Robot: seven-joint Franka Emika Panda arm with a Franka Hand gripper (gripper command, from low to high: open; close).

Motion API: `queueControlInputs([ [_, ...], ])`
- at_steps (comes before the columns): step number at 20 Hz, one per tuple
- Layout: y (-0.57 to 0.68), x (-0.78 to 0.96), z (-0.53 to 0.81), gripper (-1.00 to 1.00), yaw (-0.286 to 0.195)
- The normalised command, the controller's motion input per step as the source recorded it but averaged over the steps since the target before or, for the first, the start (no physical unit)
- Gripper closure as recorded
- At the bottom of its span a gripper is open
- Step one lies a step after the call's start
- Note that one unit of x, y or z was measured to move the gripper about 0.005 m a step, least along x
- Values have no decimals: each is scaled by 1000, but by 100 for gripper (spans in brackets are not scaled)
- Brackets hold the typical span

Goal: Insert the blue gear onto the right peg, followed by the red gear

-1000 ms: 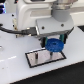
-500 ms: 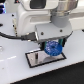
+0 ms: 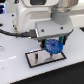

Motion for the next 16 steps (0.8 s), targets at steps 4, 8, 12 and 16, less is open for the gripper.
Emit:
queueControlInputs([
  [4,-39,114,3,100,0],
  [8,-39,144,-74,100,0],
  [12,-27,14,-144,100,0],
  [16,-84,25,-221,100,0],
])
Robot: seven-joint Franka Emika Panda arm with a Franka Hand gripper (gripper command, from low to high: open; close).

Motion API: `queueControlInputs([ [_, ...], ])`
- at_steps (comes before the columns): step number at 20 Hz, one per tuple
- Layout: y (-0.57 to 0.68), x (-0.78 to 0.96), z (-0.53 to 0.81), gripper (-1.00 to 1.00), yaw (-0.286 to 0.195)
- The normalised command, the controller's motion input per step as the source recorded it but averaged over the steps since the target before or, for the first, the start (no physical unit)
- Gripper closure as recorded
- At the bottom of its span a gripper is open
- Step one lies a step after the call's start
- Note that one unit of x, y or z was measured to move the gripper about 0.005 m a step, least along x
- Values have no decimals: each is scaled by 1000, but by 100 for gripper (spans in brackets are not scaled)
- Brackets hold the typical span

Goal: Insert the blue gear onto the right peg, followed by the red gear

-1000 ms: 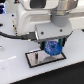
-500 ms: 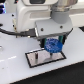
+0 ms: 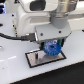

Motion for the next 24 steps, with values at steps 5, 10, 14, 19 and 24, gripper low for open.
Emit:
queueControlInputs([
  [5,-52,56,-109,100,0],
  [10,8,53,-50,-100,0],
  [14,21,-1,94,-100,0],
  [19,74,-26,490,-100,0],
  [24,122,-365,308,-100,0],
])
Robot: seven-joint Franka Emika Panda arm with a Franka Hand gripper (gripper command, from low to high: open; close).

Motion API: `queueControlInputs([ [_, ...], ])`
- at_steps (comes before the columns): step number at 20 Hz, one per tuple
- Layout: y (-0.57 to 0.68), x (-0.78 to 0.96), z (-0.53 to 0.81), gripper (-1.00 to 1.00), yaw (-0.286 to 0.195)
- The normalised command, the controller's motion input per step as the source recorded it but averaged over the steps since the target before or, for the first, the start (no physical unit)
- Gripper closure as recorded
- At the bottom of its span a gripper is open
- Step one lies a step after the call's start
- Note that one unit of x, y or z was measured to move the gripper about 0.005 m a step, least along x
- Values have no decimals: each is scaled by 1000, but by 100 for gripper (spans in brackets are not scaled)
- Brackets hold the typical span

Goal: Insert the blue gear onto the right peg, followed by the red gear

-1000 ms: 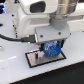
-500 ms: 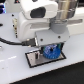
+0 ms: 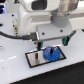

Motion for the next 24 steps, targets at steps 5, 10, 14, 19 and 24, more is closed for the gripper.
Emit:
queueControlInputs([
  [5,42,-591,124,-100,0],
  [10,20,-644,-21,-100,0],
  [14,32,-674,-51,-100,0],
  [19,9,-584,-188,-100,0],
  [24,-18,-356,-271,-100,0],
])
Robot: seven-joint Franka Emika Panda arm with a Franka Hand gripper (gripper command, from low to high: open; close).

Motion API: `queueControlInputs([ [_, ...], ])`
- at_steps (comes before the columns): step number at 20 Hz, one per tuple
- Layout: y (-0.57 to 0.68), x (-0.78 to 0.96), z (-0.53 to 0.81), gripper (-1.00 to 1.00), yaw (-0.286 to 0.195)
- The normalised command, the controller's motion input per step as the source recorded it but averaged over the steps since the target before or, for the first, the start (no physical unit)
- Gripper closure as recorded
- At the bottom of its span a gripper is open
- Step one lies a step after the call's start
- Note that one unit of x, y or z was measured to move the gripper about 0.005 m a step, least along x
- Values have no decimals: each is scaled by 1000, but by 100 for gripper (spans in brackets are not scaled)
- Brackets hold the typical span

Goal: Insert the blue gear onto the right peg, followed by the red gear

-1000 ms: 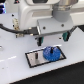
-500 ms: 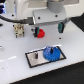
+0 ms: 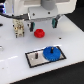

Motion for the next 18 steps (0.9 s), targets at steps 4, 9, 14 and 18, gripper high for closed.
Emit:
queueControlInputs([
  [4,8,-275,-255,-100,0],
  [9,5,-189,-230,-100,0],
  [14,-1,-111,-214,-100,0],
  [18,-28,-41,-185,-100,0],
])
